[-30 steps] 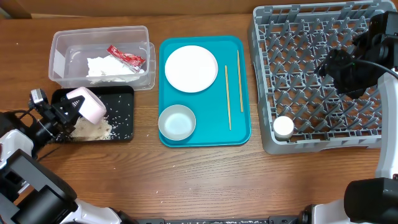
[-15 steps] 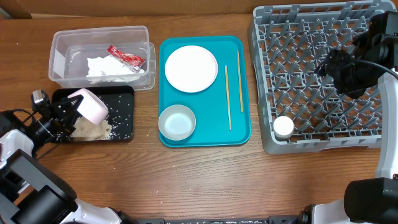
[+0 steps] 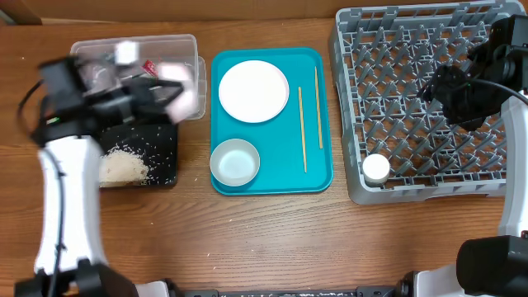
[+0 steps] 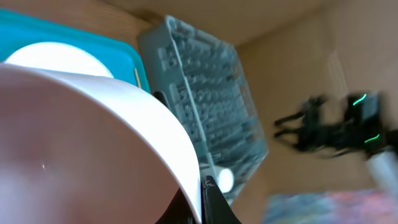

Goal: Sort waste into correct bins and load items into the dishwasher
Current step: 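Set the empty pink bowl back on the teal tray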

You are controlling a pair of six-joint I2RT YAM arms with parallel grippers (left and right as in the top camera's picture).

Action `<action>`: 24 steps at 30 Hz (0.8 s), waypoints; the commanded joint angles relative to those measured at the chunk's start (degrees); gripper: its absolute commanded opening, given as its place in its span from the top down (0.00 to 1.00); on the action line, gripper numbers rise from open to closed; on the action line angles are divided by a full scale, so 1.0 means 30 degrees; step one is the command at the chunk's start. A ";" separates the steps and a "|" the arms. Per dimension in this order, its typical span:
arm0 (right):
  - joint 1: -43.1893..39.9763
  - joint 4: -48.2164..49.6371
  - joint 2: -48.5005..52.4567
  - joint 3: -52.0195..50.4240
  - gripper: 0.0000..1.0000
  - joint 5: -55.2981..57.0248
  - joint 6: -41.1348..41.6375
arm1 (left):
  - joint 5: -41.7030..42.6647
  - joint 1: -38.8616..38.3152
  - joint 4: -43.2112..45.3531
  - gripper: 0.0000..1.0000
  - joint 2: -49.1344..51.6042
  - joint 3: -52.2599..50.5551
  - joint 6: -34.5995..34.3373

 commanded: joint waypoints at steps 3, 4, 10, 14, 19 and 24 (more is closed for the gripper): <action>0.0073 0.0080 -0.0197 0.0328 0.29 0.0000 -0.0211 | -1.2116 -0.7512 -0.0087 0.96 0.0168 0.0648 0.2244; 0.0073 0.0080 -0.0197 0.0328 0.29 0.0000 -0.0211 | -1.3442 -0.8612 -0.0087 0.96 0.0488 0.0648 0.2521; 0.0073 0.0087 -0.0197 0.0328 0.28 0.0000 -0.0211 | -1.8935 -1.4353 0.0357 0.96 0.3432 0.0707 0.4619; 0.0073 0.0073 -0.0197 0.0328 0.29 0.0000 -0.0211 | -2.1434 -1.6648 0.0415 0.96 0.5246 0.0721 0.5515; 0.0073 0.0073 -0.0197 0.0328 0.29 0.0000 -0.0211 | -2.1580 -1.7617 0.0291 0.96 0.7351 0.0721 0.5697; 0.0073 0.0080 -0.0197 0.0328 0.29 0.0000 -0.0211 | -2.1536 -1.7551 0.0066 0.96 0.7803 0.0714 0.4925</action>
